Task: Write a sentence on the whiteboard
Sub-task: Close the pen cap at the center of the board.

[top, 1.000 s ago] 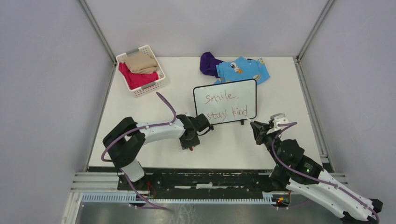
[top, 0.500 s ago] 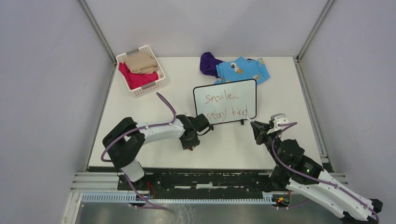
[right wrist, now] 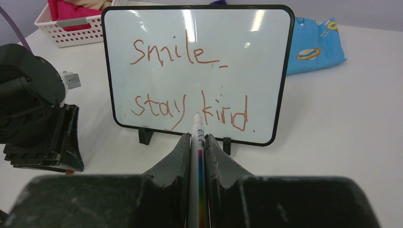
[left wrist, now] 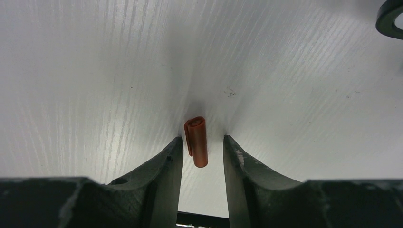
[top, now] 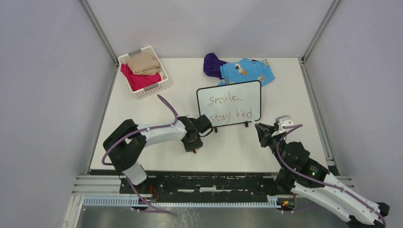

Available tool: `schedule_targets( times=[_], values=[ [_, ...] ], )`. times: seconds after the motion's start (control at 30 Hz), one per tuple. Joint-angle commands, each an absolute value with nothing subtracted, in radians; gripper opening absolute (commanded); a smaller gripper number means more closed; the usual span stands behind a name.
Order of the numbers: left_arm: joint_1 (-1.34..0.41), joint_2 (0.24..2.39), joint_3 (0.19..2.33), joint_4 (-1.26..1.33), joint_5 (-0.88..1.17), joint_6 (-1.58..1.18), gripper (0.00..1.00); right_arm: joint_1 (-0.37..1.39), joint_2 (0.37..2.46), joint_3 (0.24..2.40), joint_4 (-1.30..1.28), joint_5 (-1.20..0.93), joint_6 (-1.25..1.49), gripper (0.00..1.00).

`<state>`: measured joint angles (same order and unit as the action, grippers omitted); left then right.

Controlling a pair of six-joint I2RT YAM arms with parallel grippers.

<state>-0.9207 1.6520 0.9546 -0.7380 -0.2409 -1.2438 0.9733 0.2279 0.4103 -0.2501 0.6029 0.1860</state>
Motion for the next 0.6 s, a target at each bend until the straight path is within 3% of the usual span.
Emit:
schedule_targets(
  times=[0.0, 0.57],
  values=[
    [-0.899, 1.687, 0.924, -0.770, -0.307, -1.248, 0.44, 0.977, 0.221, 0.417, -0.235, 0.628, 0.187, 0.00],
    [-0.905, 1.700, 0.887, -0.726, -0.260, -1.222, 0.37, 0.977, 0.234, 0.414, -0.232, 0.627, 0.187, 0.00]
  ],
)
